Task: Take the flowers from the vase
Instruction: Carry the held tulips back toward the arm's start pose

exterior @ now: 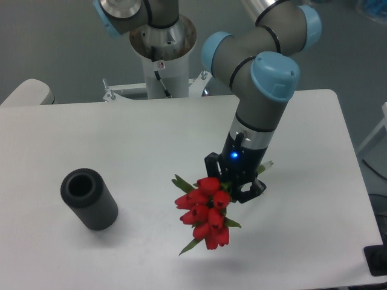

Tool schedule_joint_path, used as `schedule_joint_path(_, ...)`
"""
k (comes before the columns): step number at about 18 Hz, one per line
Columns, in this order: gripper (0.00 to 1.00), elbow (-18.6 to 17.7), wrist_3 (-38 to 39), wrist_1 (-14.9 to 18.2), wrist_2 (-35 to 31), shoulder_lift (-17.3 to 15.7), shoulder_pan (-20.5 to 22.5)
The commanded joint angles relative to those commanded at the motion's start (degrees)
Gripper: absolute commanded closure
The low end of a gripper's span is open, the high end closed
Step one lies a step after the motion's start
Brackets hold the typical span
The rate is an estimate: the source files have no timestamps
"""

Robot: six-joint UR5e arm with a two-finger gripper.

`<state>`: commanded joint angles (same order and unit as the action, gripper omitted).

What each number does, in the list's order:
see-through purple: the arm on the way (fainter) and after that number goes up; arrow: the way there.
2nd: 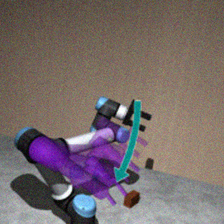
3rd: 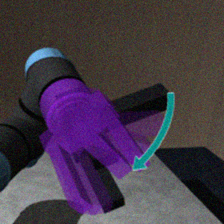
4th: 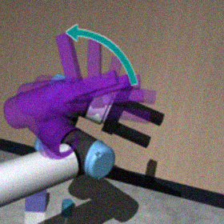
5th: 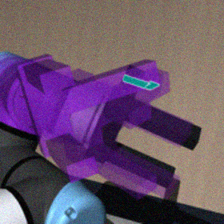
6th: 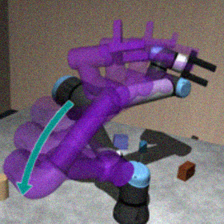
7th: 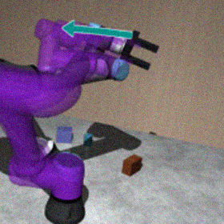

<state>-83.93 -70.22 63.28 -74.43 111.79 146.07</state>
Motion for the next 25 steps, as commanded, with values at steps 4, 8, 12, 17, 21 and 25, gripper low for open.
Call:
schedule_joint_path(4,1.0,1.05,-0.09,0.17,-5.37,2.72,-0.09)
schedule_joint_path(8,1.0,3.95,-0.17,1.76,-9.24,6.5,-0.35)
schedule_joint_path(12,1.0,6.85,-9.64,4.22,-13.97,10.36,-0.26)
schedule_joint_path(17,1.0,9.31,-16.07,4.39,-16.1,13.71,0.7)
schedule_joint_path(21,1.0,9.32,-19.07,4.39,-16.1,14.24,1.14)
schedule_joint_path(25,1.0,9.31,-18.99,4.04,-16.19,14.94,1.14)
